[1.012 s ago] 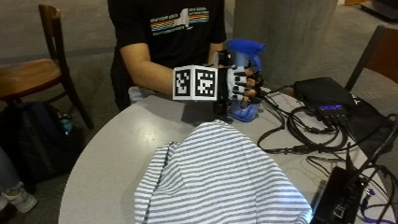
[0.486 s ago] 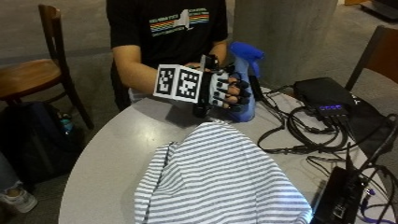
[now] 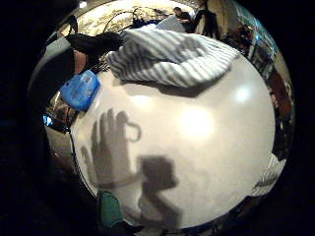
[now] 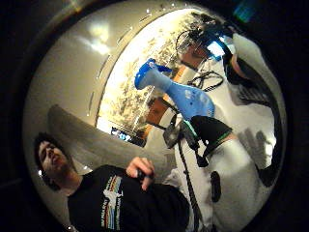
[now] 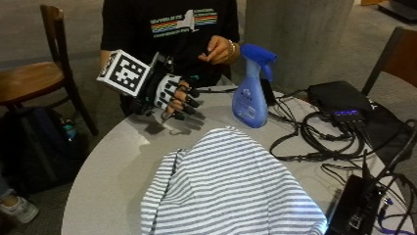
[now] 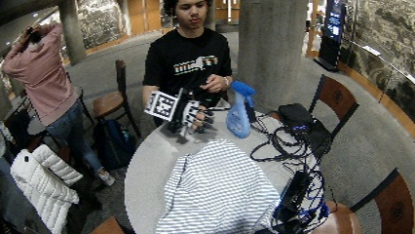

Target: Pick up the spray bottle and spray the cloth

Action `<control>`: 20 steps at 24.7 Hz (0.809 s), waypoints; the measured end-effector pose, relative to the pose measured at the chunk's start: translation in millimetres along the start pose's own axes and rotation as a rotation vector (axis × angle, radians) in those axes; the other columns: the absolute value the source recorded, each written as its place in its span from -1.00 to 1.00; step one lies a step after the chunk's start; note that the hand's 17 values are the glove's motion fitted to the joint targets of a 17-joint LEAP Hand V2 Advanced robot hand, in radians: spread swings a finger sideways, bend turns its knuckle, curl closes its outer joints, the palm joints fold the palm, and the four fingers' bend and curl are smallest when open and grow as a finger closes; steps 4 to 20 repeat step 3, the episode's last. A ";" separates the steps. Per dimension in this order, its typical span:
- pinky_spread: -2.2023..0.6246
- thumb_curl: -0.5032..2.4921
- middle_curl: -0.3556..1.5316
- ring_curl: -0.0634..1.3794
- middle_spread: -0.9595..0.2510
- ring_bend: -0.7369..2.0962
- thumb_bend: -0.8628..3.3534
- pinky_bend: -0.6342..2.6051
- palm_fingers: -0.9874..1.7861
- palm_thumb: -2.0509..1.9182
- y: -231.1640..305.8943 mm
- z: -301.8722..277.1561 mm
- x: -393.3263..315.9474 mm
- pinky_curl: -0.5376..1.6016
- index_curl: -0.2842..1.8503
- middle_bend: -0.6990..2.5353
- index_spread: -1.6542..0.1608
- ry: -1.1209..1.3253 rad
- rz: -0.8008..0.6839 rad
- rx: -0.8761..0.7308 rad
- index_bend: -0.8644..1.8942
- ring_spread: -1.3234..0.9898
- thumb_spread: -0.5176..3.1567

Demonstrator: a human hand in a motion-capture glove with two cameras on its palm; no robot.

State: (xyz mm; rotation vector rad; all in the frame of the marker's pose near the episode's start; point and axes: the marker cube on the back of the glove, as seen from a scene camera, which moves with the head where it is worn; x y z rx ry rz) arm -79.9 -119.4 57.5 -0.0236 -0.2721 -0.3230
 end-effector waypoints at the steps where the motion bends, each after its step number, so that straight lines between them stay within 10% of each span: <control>1: 0.64 -0.34 -0.16 -0.40 0.59 -0.25 -0.60 -0.38 0.40 0.41 6.9 -5.4 4.2 -0.19 -0.37 -0.42 0.60 0.028 0.003 0.008 -0.27 0.12 -0.15; 20: 0.64 -0.35 -0.15 -0.41 0.59 -0.26 -0.60 -0.39 0.42 0.42 15.0 -10.9 9.3 -0.20 -0.37 -0.42 0.60 0.063 0.004 0.018 -0.27 0.11 -0.15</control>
